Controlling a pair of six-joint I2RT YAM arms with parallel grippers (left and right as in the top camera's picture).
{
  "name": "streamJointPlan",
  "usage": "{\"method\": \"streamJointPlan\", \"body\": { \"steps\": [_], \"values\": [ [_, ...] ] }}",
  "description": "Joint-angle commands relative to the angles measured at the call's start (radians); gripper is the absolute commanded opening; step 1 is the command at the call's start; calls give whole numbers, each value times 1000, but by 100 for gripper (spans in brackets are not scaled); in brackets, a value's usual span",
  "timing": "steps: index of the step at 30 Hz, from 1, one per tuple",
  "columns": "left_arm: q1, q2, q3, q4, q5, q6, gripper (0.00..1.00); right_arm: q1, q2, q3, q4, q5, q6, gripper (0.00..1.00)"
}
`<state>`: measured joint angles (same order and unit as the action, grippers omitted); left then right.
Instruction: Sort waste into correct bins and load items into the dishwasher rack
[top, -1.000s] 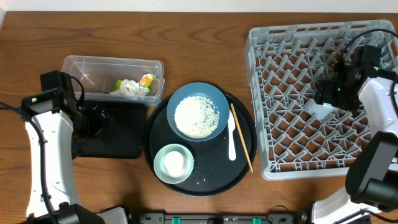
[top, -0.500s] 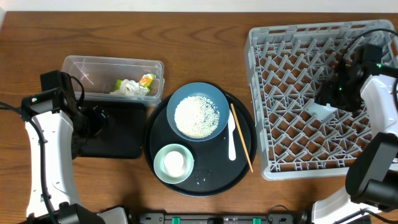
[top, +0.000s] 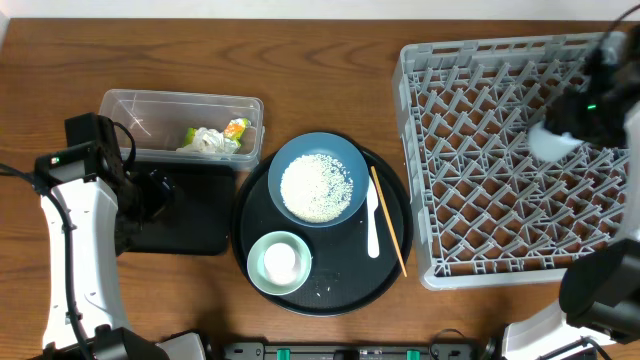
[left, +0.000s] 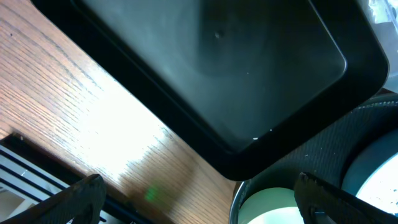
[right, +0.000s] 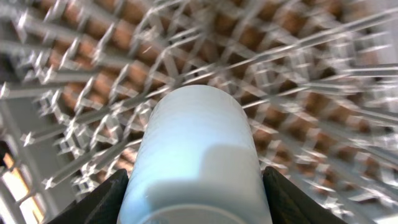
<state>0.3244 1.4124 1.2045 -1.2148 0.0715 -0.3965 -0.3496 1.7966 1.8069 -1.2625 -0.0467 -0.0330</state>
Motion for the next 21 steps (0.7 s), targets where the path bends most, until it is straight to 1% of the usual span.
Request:
{"method": "streamJointPlan", "body": {
  "steps": [1, 8, 13, 17, 21],
  "values": [
    [3, 5, -7, -3, -8, -12, 98, -89, -30, 59, -12, 50, 13, 36],
    [3, 5, -7, -3, -8, -12, 98, -289, -29, 57, -2, 51, 18, 36],
    [3, 5, -7, -3, -8, -12, 98, -395, -27, 48, 45, 42, 26, 36],
    [3, 5, -7, -3, -8, -13, 98, -437, -27, 27, 93, 42, 37, 35],
    [3, 5, -7, -3, -8, -13, 98, -444, -27, -11, 158, 29, 40, 35]
  ]
}}
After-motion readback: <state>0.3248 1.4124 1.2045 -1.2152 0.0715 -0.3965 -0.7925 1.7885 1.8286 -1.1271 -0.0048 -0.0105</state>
